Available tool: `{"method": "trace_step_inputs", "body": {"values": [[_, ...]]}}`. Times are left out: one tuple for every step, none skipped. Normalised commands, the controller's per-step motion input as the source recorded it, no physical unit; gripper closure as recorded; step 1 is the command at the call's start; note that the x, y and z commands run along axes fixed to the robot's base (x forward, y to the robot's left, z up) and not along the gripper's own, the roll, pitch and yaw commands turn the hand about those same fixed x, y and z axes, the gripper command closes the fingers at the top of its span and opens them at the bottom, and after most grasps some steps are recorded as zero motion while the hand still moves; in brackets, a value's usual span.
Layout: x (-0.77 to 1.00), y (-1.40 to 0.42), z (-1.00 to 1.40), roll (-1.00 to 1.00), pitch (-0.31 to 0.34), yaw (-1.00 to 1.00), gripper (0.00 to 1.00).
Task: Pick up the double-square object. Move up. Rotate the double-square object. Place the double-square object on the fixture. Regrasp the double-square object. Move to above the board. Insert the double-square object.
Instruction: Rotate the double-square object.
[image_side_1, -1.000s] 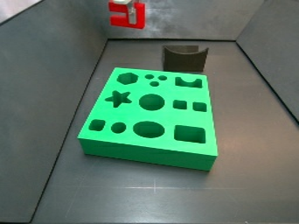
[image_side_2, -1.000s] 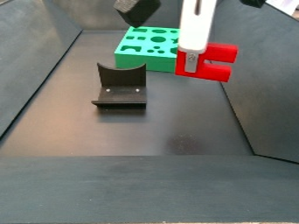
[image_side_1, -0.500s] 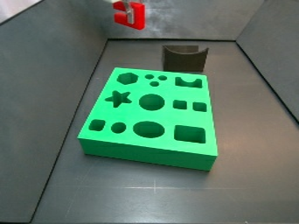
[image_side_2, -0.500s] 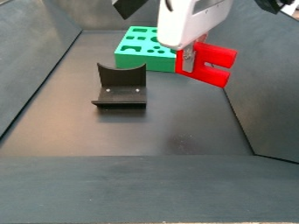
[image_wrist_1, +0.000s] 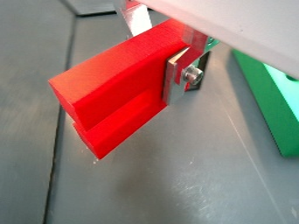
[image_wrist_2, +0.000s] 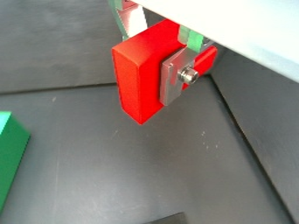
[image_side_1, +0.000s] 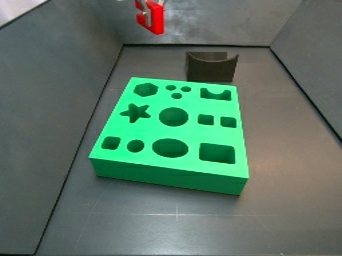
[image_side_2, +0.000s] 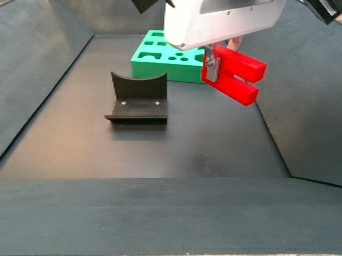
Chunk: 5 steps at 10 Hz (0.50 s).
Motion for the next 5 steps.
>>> {"method": "trace_step_inputs", "body": {"values": [[0.03,0.02,-0.03,-0.01,0.019,-1.00,1.00],[0.03,0.02,-0.03,-0.01,0.022,-1.00,1.00],[0.03,0.02,-0.03,-0.01,0.024,-1.00,1.00],[0.04,0.02,-0.03,-0.01,0.028,-1.00,1.00],[0.04,0.02,-0.03,-0.02,0.035,-1.00,1.00]]}}
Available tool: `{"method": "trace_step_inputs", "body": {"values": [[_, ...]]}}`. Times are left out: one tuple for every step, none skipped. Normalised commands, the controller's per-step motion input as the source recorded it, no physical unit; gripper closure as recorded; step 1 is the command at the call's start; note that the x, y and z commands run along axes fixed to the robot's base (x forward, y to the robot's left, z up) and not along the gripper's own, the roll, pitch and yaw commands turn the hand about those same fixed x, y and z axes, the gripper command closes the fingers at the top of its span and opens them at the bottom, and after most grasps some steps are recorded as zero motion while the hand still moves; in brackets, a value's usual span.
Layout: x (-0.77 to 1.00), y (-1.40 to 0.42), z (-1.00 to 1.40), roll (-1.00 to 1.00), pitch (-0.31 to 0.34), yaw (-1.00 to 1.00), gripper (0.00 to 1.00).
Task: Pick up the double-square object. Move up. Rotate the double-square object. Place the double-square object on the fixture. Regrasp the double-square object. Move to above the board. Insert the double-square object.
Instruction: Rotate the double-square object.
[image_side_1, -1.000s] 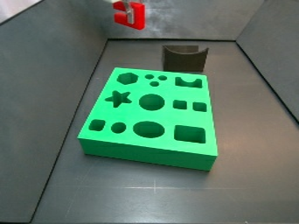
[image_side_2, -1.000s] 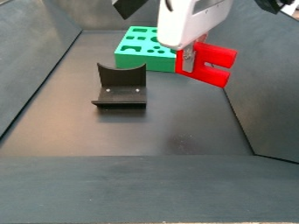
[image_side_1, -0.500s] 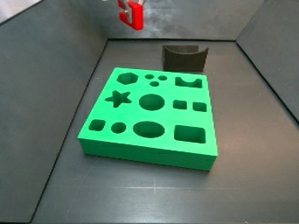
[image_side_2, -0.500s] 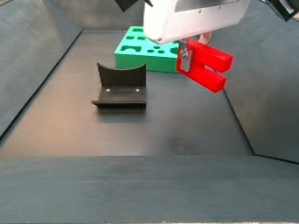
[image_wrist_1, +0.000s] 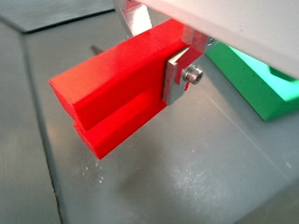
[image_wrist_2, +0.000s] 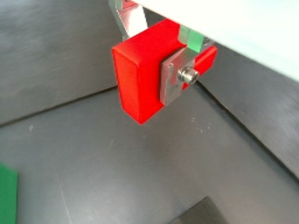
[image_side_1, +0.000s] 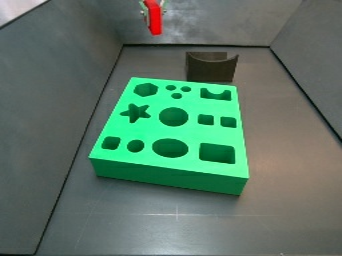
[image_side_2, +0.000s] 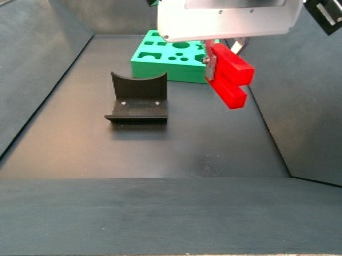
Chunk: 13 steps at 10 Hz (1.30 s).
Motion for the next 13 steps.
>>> {"method": "trace_step_inputs", "body": {"values": [[0.04,0.02,-0.03,-0.02,0.044,-0.92,1.00],[0.04,0.02,-0.03,-0.02,0.043,-0.75,1.00],[0.04,0.02,-0.03,-0.02,0.042,-0.45,1.00],[0.04,0.02,-0.03,-0.02,0.042,-0.35,1.00],[0.04,0.02,-0.03,-0.02,0.041,-0.20,1.00],[0.00,0.00,-1.00,0.00,0.000,0.00,1.00],[0.01,0.00,-1.00,0.01,-0.015,0.03,1.00],[0.01,0.01,-1.00,0.01,-0.024,0.03,1.00],[0.01,0.01,-1.00,0.03,-0.028,0.03,1.00],[0.02,0.01,-1.00,0.05,-0.024,0.02,1.00],[0.02,0.02,-1.00,0.07,-0.018,0.01,1.00],[0.03,0.02,-1.00,0.08,-0.013,0.01,1.00],[0.04,0.02,-0.92,0.09,-0.003,0.00,1.00]]}}
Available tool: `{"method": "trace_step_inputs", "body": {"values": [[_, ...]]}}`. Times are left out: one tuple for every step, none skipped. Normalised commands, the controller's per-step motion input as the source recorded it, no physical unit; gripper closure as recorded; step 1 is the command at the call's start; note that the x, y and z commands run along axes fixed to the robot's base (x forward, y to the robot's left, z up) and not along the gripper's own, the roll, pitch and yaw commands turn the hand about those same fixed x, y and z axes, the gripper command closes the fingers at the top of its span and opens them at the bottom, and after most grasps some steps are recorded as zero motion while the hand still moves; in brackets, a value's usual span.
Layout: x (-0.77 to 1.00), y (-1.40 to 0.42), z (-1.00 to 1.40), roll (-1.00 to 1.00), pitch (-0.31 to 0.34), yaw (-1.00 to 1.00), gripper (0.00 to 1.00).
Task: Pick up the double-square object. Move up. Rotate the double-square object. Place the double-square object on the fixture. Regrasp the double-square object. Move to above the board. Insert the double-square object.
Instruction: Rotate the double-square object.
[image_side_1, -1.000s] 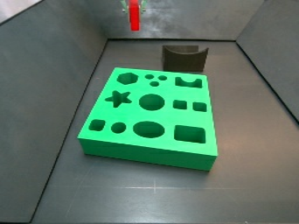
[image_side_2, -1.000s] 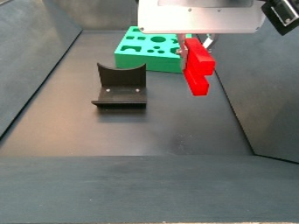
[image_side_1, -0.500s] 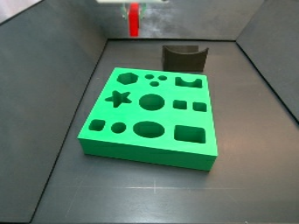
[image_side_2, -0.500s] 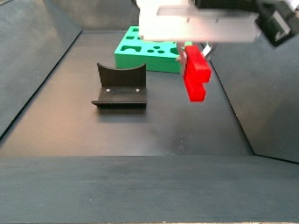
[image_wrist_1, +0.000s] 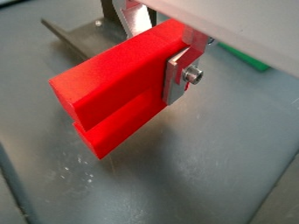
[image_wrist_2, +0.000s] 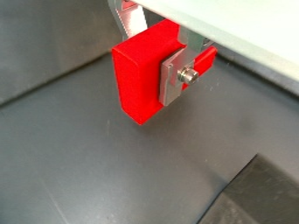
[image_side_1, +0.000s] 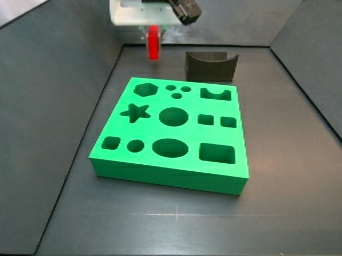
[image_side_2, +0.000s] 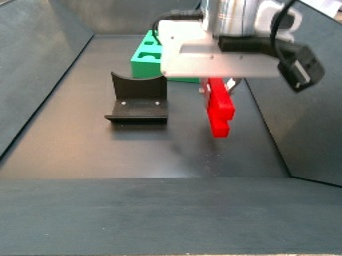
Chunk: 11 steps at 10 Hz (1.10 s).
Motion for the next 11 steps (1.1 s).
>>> {"method": "trace_step_inputs", "body": {"values": [[0.04,0.02,-0.73,0.11,0.009,-0.01,1.00],[0.04,0.02,-0.60,0.11,0.010,-0.01,1.00],[0.04,0.01,-0.47,0.12,0.006,-0.01,1.00],[0.03,0.01,-0.35,0.13,0.003,-0.01,1.00],[0.03,0.01,-0.27,0.14,0.004,-0.01,1.00],[0.03,0.01,-0.27,0.14,0.004,-0.01,1.00],[0.01,0.00,-0.27,0.13,0.014,-0.01,1.00],[0.01,0.00,-0.27,0.14,0.012,-0.01,1.00],[0.01,0.00,-0.27,0.14,0.012,-0.01,1.00],[0.01,0.00,-0.27,0.14,0.012,-0.01,1.00],[0.01,0.00,-0.27,0.14,0.012,-0.01,1.00]]}}
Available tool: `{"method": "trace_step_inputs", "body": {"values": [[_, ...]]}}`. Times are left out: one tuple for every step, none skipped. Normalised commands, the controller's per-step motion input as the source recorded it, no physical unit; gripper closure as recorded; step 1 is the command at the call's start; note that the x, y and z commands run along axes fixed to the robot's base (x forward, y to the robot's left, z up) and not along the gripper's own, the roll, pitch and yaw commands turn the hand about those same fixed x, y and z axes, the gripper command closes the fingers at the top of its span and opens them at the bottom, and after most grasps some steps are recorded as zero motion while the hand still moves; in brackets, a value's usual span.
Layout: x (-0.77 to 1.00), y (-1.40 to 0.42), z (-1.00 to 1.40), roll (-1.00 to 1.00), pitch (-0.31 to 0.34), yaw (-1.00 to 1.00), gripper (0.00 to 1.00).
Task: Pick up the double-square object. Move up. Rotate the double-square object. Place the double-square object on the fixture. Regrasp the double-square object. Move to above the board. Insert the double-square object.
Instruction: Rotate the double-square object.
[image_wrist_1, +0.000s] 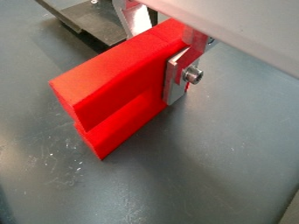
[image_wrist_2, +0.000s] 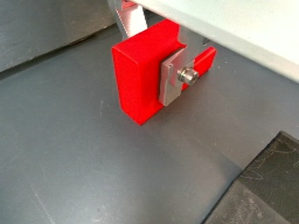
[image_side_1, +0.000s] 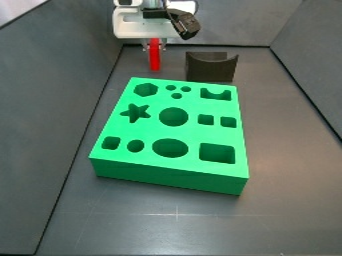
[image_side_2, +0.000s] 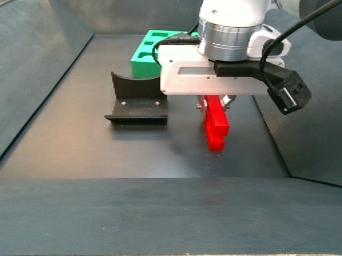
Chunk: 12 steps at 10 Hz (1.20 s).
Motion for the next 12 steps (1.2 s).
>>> {"method": "trace_step_inputs", "body": {"values": [[0.01,0.00,-0.27,0.14,0.012,-0.01,1.00],[0.00,0.00,0.00,0.00,0.000,0.00,0.00],[0.00,0.00,1.00,0.00,0.000,0.00,0.00],[-0.01,0.00,1.00,-0.01,0.017,0.00,0.00],[-0.02,-0.01,1.00,-0.02,0.034,0.01,0.00],[-0.02,-0.01,1.00,-0.03,0.044,0.01,0.00],[-0.02,-0.01,1.00,-0.05,0.053,0.01,0.00],[-0.02,-0.01,1.00,-0.07,0.050,0.01,0.00],[-0.02,-0.01,0.93,-0.08,0.047,0.01,0.00],[-0.02,-0.01,0.77,-0.09,0.043,0.01,0.00],[-0.02,-0.01,0.62,-0.10,0.035,0.01,0.00],[-0.02,0.00,0.40,-0.11,0.032,0.00,0.00]]}}
